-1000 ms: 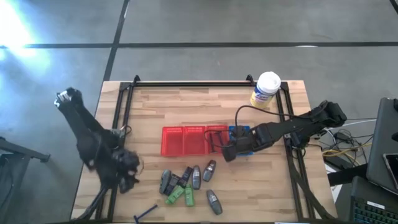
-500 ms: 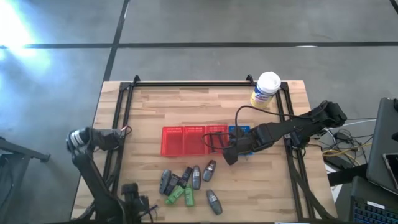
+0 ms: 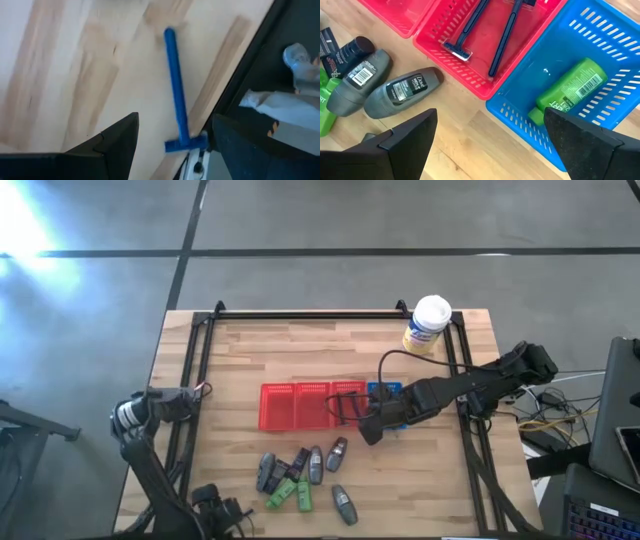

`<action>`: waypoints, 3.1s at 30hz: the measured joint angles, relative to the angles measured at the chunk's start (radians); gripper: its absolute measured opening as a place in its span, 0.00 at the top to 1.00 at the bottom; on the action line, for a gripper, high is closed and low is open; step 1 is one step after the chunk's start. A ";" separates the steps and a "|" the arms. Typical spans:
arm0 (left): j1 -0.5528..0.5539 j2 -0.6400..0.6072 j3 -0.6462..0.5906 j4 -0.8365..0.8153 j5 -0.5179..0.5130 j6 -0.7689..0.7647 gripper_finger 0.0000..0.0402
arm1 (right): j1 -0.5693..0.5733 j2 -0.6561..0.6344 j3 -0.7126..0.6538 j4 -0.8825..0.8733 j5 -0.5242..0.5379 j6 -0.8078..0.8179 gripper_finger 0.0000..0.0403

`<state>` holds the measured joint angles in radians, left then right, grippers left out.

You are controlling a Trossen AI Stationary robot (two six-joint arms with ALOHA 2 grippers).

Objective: Pick & Place Travel size toiletries
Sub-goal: Put the blue razor into the right red bin

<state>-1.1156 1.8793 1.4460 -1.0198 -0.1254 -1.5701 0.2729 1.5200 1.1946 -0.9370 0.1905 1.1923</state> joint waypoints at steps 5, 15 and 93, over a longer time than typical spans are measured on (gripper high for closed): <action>-0.007 0.000 -0.050 0.162 0.019 0.063 0.35 | 0.000 0.000 0.000 0.000 0.007 0.000 0.10; -0.008 0.000 -0.120 0.194 0.009 0.007 0.35 | 0.000 0.000 0.000 0.001 0.018 0.005 0.10; 0.577 -0.788 -0.538 0.769 -0.549 0.662 0.92 | -0.025 0.117 0.055 0.966 -0.004 -0.300 0.18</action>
<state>-0.5390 1.0917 0.9078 -0.2509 -0.6742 -0.9081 0.2480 1.6366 1.2498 0.0291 0.1868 0.8927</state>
